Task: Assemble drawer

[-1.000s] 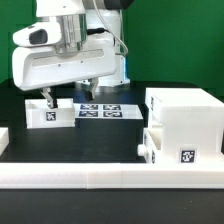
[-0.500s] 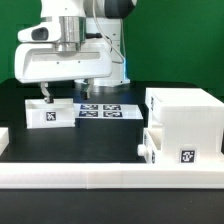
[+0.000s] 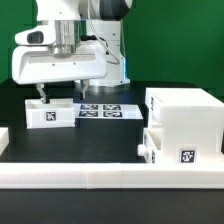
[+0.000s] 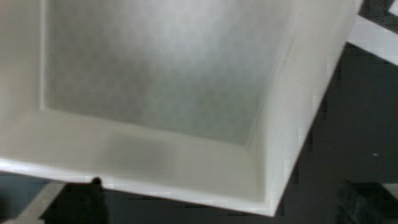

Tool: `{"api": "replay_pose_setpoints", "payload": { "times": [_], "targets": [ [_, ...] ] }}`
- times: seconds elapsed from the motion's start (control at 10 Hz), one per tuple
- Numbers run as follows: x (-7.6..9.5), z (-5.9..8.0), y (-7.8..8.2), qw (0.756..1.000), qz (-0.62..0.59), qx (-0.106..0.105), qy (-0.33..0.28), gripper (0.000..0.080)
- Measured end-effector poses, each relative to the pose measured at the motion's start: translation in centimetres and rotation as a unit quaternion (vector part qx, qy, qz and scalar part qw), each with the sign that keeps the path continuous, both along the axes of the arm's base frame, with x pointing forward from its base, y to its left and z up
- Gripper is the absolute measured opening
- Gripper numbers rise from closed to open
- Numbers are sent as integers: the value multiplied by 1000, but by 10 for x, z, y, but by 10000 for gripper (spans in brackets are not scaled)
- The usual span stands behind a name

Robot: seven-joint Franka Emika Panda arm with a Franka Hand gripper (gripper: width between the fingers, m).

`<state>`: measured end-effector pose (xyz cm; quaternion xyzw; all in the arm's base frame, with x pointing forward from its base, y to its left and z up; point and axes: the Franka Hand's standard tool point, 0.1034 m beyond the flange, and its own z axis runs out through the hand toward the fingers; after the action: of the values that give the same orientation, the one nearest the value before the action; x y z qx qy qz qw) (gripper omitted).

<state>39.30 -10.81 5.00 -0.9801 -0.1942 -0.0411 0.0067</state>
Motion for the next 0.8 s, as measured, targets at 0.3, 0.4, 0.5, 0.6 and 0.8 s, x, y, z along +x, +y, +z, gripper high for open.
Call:
{"api": "replay_pose_setpoints", "payload": {
  "times": [0.3,0.4,0.5,0.6,0.8],
  "targets": [
    [-20,-13,5,1000,-24,3,9,649],
    [-25,-20,7,1000,-25,2,6,649],
    [-30,-28,8,1000,-26,1,5,649],
    [-36,-36,9,1000,-28,2,6,649],
    [-41,-44,11,1000,-28,-2,-5,649]
  ]
}}
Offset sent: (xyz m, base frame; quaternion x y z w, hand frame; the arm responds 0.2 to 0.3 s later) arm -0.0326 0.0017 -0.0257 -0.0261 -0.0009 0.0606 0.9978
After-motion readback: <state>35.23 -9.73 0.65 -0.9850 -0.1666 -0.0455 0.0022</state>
